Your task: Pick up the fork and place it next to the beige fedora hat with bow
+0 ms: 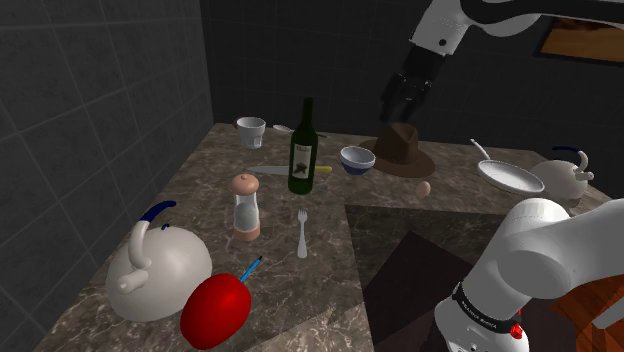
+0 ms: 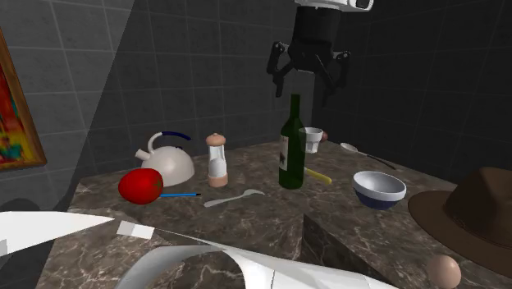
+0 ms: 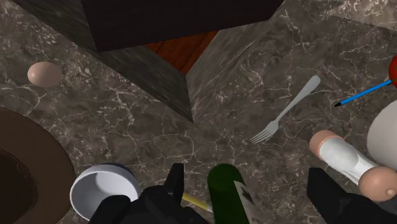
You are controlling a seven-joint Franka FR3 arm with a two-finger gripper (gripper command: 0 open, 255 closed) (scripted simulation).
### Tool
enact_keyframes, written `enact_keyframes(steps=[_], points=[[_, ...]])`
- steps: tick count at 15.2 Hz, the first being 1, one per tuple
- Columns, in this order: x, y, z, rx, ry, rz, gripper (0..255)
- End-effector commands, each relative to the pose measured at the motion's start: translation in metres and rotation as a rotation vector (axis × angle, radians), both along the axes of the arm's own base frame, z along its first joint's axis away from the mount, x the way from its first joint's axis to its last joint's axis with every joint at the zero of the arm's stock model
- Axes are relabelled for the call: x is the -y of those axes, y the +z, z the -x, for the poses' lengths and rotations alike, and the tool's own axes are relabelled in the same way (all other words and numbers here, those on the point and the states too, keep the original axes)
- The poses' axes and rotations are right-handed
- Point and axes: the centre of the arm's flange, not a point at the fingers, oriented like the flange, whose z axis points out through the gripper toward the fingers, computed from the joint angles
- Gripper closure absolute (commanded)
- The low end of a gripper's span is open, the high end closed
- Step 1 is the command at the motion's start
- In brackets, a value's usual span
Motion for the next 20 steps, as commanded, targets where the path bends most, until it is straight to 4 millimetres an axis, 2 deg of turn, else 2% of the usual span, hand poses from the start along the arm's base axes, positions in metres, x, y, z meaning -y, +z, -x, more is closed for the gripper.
enact_keyframes(steps=[1,11,20], points=[[0.000,0.000,0.000,0.000,0.000,0.000,0],[-0.082,-0.099,-0.049,-0.123,-0.227,0.003,0],[-0.145,-0.194,-0.097,-0.233,-0.432,0.005,0]])
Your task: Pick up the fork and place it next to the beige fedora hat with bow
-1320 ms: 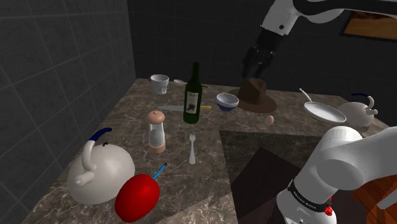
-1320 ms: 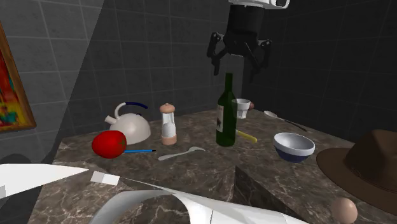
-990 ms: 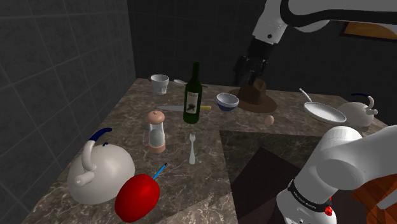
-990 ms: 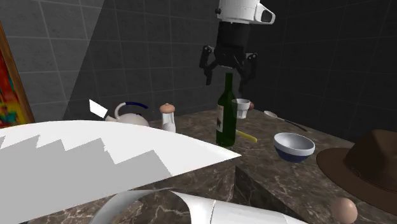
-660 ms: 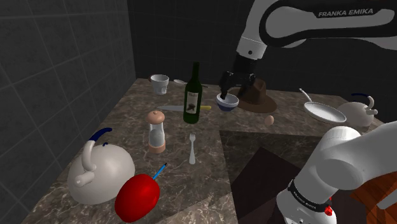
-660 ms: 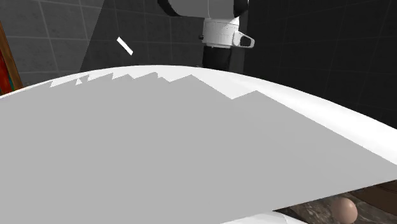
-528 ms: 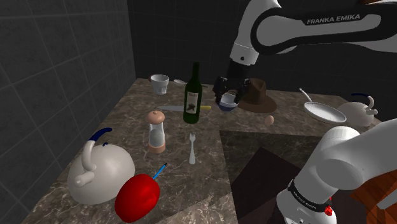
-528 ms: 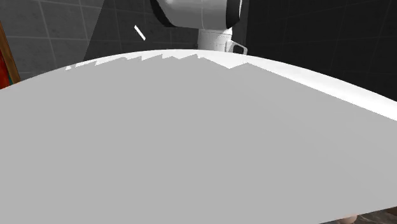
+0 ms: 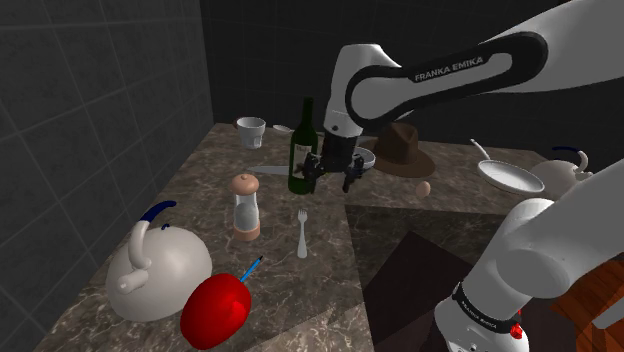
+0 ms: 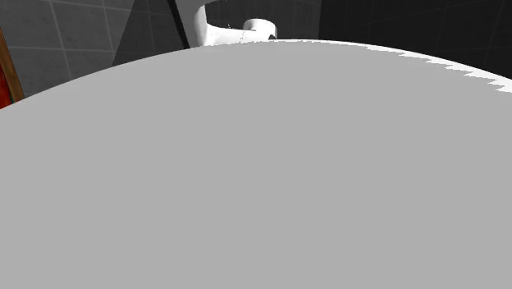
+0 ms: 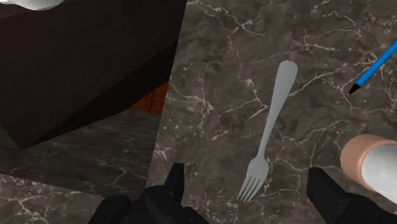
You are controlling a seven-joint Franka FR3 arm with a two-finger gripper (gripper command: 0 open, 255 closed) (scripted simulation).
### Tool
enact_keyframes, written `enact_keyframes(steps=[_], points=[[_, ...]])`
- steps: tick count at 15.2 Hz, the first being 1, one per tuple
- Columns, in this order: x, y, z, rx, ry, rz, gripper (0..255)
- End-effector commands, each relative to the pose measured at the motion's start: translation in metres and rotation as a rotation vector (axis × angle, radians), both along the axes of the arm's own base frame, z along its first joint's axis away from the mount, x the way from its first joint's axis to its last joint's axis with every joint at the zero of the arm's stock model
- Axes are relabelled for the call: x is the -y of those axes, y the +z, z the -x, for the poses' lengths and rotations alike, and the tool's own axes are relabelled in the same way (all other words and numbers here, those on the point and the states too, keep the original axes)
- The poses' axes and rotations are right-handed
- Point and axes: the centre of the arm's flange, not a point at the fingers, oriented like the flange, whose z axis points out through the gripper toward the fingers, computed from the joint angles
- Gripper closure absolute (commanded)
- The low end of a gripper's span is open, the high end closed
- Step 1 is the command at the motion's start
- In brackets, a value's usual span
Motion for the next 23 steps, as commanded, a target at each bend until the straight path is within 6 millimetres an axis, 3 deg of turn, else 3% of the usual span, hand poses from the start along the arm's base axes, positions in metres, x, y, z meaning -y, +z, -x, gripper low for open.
enact_keyframes(steps=[1,7,14,23], points=[[-0.013,-0.024,-0.011,-0.025,-0.049,0.000,0],[-0.049,-0.090,-0.044,-0.098,-0.185,0.002,0],[-0.053,-0.126,-0.041,-0.098,-0.185,0.002,0],[-0.054,-0.129,-0.040,-0.098,-0.185,0.002,0]])
